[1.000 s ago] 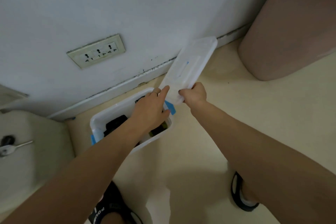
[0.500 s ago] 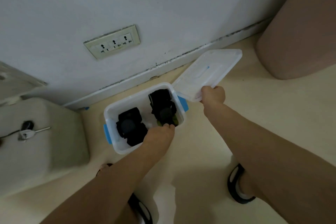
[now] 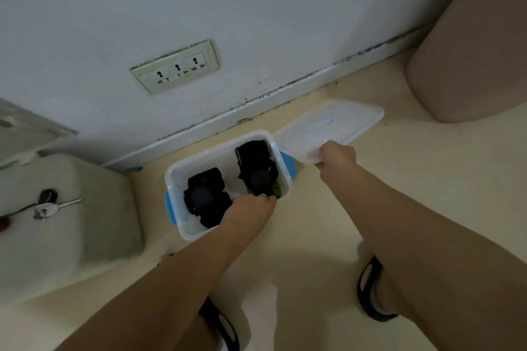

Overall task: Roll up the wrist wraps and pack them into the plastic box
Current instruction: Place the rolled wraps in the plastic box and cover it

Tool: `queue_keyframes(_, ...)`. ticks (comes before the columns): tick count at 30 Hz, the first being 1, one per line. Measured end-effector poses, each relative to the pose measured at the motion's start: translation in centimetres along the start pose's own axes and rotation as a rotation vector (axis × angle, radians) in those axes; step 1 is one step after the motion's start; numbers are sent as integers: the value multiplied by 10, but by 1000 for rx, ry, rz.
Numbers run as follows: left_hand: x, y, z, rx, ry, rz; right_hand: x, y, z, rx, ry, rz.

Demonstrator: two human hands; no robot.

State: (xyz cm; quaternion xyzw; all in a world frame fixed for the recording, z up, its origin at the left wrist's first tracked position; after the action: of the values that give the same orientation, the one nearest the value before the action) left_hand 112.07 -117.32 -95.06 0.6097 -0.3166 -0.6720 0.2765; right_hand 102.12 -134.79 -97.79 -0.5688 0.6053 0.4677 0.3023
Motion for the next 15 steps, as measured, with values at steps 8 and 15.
queue_keyframes(8,3,2,-1,4,-10,24,-8,0,-16,-86,232,157)
queue_keyframes(15,4,-3,-2,17,-20,24,-1,14,-23,-73,262,142)
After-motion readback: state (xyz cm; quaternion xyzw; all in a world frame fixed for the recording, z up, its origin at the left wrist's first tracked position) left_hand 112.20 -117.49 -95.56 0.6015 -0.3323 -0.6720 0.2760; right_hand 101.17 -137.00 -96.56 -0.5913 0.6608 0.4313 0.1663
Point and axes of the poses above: each hand's wrist, its own x-axis towards the middle knuckle, its own y-axis out of the back of the hand, z = x × y, the point moved 10 cm from there along x, towards the middle knuckle, and after that the axes turned 12 degrees about -y, right-handed, at the moved point
